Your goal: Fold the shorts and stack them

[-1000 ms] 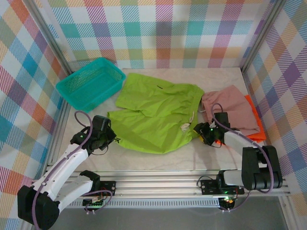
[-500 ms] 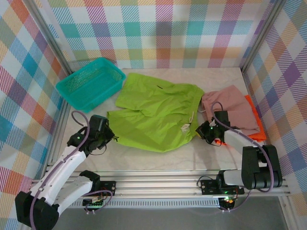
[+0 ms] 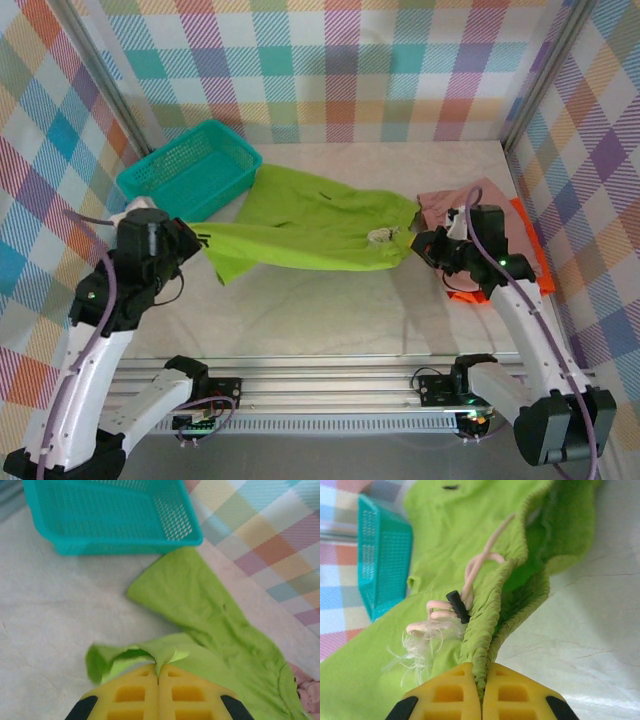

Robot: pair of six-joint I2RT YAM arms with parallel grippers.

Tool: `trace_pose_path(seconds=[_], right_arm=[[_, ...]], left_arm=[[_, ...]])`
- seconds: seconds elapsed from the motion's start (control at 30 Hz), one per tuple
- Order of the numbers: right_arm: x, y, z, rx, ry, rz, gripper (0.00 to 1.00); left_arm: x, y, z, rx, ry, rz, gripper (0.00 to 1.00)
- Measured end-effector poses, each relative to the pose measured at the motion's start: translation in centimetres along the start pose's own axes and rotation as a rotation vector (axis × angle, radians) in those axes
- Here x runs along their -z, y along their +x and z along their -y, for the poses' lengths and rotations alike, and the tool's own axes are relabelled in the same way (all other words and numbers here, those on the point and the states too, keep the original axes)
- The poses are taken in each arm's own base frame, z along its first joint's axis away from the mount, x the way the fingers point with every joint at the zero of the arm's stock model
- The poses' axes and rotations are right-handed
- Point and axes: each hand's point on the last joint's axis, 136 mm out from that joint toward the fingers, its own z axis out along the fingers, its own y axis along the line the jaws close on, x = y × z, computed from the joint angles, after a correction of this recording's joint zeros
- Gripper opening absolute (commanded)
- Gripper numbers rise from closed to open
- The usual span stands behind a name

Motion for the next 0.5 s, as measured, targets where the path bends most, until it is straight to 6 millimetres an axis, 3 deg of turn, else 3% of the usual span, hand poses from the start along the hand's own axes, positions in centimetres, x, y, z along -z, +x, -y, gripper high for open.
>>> trace_pose_path(seconds=[0.13,0.3,0.4,0.5], right_arm=[[1.6,0.8,-2.3,0.034,-0.039,-0.027,0.00],[2.9,2.3,-3.4,0.043,-0.048,-0.064,0.00],[3.5,3.0,-3.6,0.048,-0.045,-0.075,0.00],[3.4,3.1,-3.1,0.042,-0.017,-0.073,0.00]], left_arm=[[3.3,-3.7,1.0,-0.030,0.018,0.093,0.00],[5.4,-5.4,1.0,-0.062,0.010,0.140,0.00],[5.3,-5.3,0.7,-0.083,-0.012,0.137,0.00],[3.9,-4.8,0.8,-0.106,-0.040,0.112,0.00]])
